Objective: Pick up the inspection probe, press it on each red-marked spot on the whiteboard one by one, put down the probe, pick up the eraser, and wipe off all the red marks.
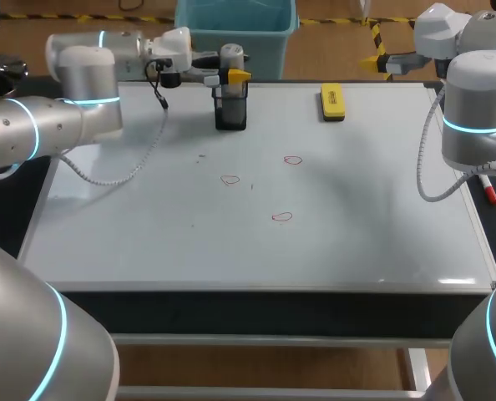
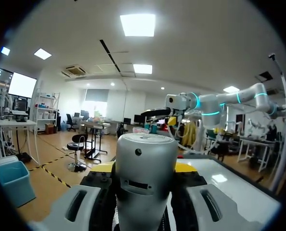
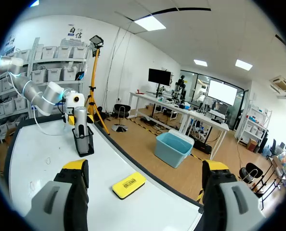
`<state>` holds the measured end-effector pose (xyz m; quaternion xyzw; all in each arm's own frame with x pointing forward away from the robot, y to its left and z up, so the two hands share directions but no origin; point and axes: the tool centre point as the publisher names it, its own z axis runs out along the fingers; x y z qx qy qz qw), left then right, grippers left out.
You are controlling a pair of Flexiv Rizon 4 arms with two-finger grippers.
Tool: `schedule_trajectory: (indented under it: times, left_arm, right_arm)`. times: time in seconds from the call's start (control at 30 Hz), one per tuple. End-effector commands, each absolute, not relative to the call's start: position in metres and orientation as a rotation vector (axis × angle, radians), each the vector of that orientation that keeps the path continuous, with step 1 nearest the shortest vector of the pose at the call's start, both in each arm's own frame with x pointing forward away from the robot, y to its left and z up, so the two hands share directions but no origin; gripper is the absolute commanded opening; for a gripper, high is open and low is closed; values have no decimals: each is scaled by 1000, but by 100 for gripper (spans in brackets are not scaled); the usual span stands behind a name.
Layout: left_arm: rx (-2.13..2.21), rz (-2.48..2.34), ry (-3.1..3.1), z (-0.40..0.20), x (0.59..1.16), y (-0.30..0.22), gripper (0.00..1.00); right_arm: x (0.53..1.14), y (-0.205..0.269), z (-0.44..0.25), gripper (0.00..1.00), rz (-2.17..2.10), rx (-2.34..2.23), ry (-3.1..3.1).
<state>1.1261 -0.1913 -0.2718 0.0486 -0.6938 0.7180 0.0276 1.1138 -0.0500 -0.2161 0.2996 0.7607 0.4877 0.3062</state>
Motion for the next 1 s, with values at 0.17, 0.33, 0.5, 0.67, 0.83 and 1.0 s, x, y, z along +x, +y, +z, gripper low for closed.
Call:
schedule_trajectory:
  times: [0.17, 0.33, 0.5, 0.67, 0.83, 1.0]
  left_arm:
    - [138, 2243, -2156, -258, 1119, -185, 0]
    - [116, 2259, -2174, -246, 1121, -185, 0]
    - [93, 2262, -2193, -231, 1122, -185, 0]
    - [85, 2285, -2197, -212, 1124, -185, 0]
    - [55, 2307, -2238, -190, 1122, -184, 0]
    - [14, 2326, -2281, -169, 1121, -180, 0]
  right_arm:
    - [1114, -50, -216, 100, 1291, 793, 2013]
    - [1114, -50, -216, 100, 1291, 793, 2013]
    - [1114, -50, -216, 100, 1291, 793, 2013]
    - [1114, -50, -216, 100, 1291, 793, 2013]
    - [1114, -50, -216, 100, 1291, 793, 2013]
    - [1114, -50, -216, 100, 1291, 793, 2013]
